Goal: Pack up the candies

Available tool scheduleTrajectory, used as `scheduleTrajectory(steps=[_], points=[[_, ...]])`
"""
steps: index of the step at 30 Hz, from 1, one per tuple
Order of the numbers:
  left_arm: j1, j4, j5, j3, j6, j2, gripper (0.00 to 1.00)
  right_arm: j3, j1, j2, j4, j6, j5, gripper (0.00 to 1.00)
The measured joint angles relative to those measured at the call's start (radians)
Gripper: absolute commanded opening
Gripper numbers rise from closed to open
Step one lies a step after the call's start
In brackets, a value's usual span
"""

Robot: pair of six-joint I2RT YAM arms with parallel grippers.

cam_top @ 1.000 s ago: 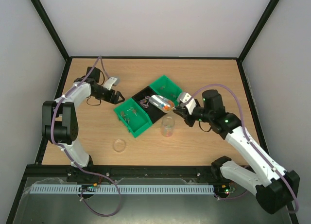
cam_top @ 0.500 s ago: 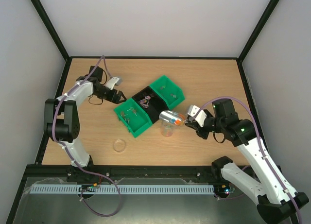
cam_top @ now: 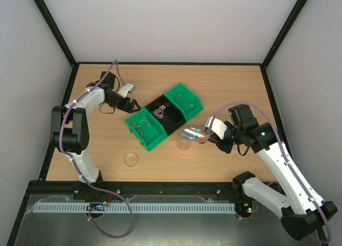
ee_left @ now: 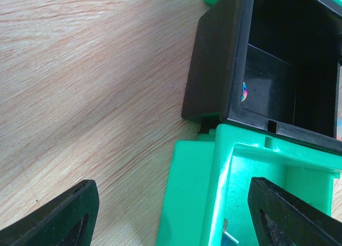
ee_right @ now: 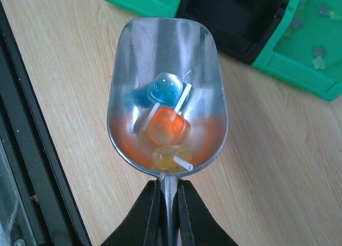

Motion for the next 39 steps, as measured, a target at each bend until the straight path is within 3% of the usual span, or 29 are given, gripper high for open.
scheduleTrajectory(steps=[39], points=[[-0.003,0.042,0.018,-0.022,-0.026,0.003,0.81,0.222,0.0,0.287,-0.198,-0.081,0.101,0.01]])
